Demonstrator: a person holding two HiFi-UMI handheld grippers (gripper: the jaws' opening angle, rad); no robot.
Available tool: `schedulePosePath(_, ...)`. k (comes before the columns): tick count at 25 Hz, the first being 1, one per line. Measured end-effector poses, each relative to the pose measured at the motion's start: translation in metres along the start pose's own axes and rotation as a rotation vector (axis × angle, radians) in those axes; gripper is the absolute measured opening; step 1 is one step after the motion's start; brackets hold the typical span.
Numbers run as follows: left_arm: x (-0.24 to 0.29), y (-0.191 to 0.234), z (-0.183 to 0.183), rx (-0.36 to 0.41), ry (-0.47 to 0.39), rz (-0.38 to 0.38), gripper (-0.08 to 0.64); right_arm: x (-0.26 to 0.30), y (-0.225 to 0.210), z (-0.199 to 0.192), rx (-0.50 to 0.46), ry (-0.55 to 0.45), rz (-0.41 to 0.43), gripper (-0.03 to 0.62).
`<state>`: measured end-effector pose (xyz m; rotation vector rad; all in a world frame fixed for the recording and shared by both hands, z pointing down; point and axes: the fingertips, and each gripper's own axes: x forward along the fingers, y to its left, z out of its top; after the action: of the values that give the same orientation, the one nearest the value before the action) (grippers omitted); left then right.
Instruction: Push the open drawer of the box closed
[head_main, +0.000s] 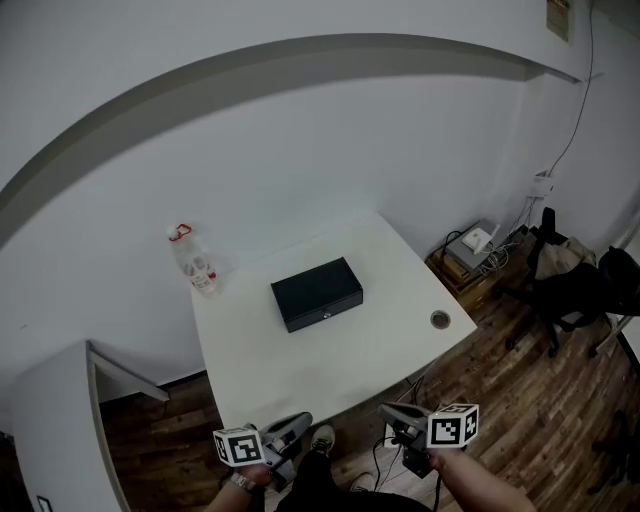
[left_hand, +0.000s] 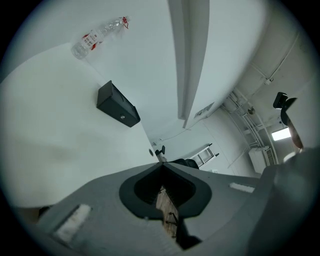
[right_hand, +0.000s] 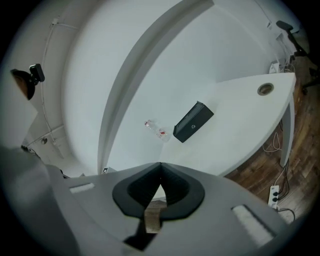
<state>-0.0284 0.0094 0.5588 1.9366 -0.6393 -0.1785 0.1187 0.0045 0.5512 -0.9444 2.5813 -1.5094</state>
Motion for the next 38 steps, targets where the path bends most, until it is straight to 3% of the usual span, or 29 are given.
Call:
schedulePosePath(6, -0.030, -0.022, -0.057, -0.009, 0.040, 0.018, 0.000, -0.026, 0.028, -0.042, 0.066, -0.015, 0.056, 0.003)
schedulePosePath(8, -0.038, -0.033, -0.065, -0.030, 0.026, -0.010, 0.000, -0.031, 0.037, -0.053, 0.090, -0.030, 0.068, 0.003)
schedulePosePath(12, -0.061, -0.047, -0.068, -0.057, 0.018, -0.040, 0.000, -0.038, 0.054, -0.067, 0.132, -0.072, 0.084, 0.003)
schedulePosePath(19, -0.088, -0.059, -0.077, -0.048, 0.080, -0.087, 0.000, -0.045, 0.092, -0.083, 0.178, -0.159, 0.098, 0.003)
schedulePosePath(27, -0.103, -0.056, -0.081, -0.060, 0.102, -0.117, 0.000, -0.033, 0.117, -0.105, 0.170, -0.183, 0.094, 0.003)
schedulePosePath(38, -0.116, -0.053, -0.077, -0.091, 0.058, -0.122, 0.000, -0.029, 0.132, -0.118, 0.160, -0.186, 0.091, 0.003)
